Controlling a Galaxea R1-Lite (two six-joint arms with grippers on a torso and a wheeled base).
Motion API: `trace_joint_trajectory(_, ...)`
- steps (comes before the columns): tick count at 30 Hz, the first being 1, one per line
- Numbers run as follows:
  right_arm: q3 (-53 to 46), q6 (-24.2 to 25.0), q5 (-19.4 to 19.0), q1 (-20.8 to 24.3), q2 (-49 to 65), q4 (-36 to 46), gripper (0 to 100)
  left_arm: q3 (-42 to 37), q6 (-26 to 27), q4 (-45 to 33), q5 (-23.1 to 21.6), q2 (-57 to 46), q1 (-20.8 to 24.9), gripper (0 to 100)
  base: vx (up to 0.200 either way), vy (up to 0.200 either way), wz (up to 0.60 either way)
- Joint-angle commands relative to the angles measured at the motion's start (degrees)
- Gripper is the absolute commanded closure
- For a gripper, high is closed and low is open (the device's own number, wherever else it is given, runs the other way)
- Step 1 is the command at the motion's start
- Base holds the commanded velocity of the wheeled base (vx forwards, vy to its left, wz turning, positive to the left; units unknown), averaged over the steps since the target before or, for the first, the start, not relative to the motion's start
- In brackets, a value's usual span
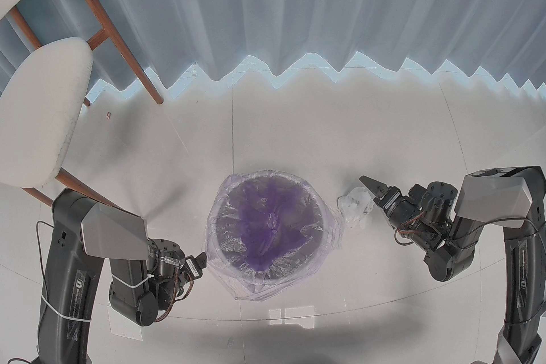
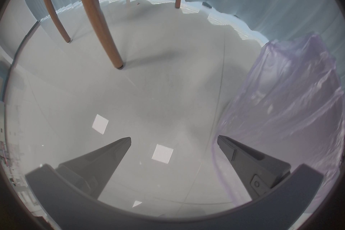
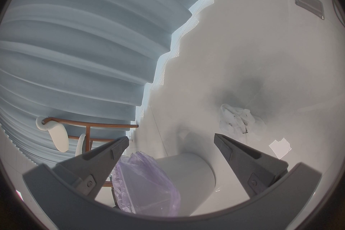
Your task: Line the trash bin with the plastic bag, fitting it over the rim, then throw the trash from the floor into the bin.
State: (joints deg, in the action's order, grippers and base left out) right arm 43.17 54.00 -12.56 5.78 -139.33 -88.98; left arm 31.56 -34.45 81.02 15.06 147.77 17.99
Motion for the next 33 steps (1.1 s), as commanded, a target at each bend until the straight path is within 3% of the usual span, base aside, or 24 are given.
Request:
trace_joint_trajectory(1, 0.2, 0.0, 0.0, 0.0, -0.4, -1.0, 0, -1.6, 0.2, 5.2, -0.1, 0.9, 0.7, 0, 0.000, 0.000, 0.00)
trace_joint_trajectory(6, 0.5, 0.0, 0.1, 0.0, -0.6, -1.0, 0, -3.2, 0.2, 5.5, 0.5, 0.8, 2.9, 0, 0.000, 0.000, 0.00)
trace_joint_trajectory(14, 0.5, 0.1, 0.0, 0.0, -0.8, -1.0, 0, -12.3, -0.2, 5.5, 0.5, -10.9, 4.9, 0, 0.000, 0.000, 0.00)
trace_joint_trajectory(23, -0.7, 0.2, 0.0, 0.4, -0.7, -1.0, 0, -21.0, 0.2, 5.4, -4.4, -25.0, 7.1, 0, 0.000, 0.000, 0.00)
trace_joint_trajectory(28, -5.3, -1.4, -0.4, 1.8, 1.9, -1.0, 0, -27.7, 3.1, 5.4, -9.6, -36.7, 12.0, 0, 0.000, 0.000, 0.00)
trace_joint_trajectory(33, -9.6, -8.5, -0.4, 3.1, 6.2, -1.0, 0, -28.0, 4.5, 5.4, -11.6, -44.1, 18.3, 0, 0.000, 0.000, 0.00)
